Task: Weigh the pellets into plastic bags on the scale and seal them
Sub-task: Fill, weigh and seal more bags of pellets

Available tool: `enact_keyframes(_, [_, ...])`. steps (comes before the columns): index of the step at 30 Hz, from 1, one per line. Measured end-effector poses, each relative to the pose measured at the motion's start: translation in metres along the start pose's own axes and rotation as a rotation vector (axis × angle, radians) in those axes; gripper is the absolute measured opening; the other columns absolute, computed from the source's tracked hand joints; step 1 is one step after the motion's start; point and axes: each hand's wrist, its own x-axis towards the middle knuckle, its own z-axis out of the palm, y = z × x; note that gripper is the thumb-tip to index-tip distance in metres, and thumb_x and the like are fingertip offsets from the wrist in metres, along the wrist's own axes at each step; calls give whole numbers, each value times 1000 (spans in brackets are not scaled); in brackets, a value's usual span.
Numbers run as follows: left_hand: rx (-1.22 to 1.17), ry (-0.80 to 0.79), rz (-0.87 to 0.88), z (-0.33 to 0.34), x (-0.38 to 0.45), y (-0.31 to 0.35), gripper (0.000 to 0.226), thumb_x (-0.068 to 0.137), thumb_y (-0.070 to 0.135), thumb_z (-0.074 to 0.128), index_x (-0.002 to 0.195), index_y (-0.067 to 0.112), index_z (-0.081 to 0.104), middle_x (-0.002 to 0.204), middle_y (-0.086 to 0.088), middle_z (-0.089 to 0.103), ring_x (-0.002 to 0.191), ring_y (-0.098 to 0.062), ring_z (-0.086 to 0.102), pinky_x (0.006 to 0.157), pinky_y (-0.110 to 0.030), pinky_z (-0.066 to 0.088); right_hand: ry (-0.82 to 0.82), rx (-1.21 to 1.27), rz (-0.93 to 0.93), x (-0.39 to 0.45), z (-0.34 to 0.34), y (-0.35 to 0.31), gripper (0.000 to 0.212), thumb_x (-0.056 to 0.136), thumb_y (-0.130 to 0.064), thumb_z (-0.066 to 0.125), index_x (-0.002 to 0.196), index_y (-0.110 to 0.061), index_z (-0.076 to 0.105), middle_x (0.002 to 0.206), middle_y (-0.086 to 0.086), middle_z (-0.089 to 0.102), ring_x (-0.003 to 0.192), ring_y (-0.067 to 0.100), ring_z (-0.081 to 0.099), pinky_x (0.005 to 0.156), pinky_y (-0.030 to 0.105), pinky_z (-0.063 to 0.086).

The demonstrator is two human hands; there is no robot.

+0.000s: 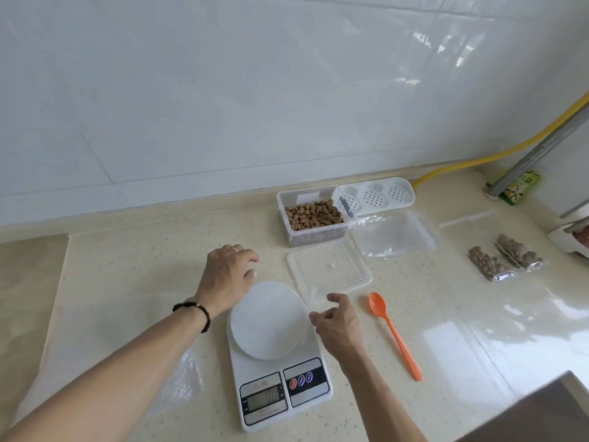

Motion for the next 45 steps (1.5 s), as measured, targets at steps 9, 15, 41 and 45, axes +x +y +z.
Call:
enact_keyframes(9, [36,114,64,17,-82,4,46,91,40,38,118,9,60,121,-9,56,127,-30,46,102,-45,42,134,-153,-126,-21,-8,16,40,99,-37,46,131,-12,47,115,9,65,104,26,61,91,42,48])
enact_keyframes(15, [79,103,85,49,-164,13,55,95,45,38,133,6,47,136,-10,48,136,-29,37,112,-41,27,127,-346,-376,-53,-4,64,36,101,-33,44,128,-11,54,124,5,57,108,21,52,87,30,40])
enact_keyframes(41, [204,12,51,78,-211,8,85,90,67,32,145,3,34,154,-11,33,144,-23,26,118,-52,9,37,-909,-720,-86,-1,127,53,90,-39,56,140,-30,44,137,16,55,122,32,56,93,45,50])
enact_keyframes(45, [200,27,54,78,-211,8,85,89,67,34,144,2,35,153,-11,34,143,-22,28,118,-50,9,45,-915,-718,-88,0,127,52,91,-41,52,141,-30,42,137,16,55,122,33,56,94,45,49])
